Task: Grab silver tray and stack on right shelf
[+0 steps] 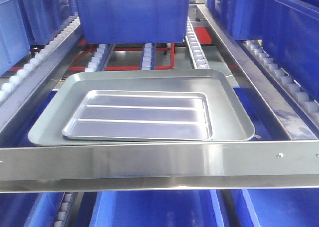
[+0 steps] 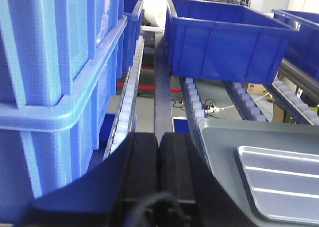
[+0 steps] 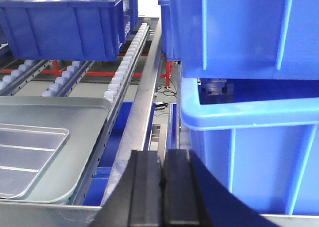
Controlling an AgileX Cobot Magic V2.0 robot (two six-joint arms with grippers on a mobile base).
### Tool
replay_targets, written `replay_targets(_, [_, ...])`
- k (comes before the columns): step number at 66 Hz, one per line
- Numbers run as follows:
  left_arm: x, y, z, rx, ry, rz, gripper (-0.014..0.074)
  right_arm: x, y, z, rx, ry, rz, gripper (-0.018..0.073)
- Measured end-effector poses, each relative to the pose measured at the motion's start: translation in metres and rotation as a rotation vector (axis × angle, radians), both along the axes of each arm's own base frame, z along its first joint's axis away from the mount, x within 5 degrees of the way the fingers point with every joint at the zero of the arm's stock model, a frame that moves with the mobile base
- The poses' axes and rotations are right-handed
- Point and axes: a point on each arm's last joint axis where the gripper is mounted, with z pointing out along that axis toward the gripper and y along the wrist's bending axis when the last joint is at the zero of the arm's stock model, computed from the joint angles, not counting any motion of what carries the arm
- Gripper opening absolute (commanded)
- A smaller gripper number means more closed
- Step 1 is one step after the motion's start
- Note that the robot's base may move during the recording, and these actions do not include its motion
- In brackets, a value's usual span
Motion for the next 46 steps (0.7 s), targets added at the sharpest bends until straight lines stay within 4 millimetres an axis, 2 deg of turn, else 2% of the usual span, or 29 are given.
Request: replay_targets(46, [-0.0001,0.0000,0.0009,0.001,-0.011,0.000,-0.0092,0.0000,0.0000,0.0000,0.002,0.000,0.000,0.0057])
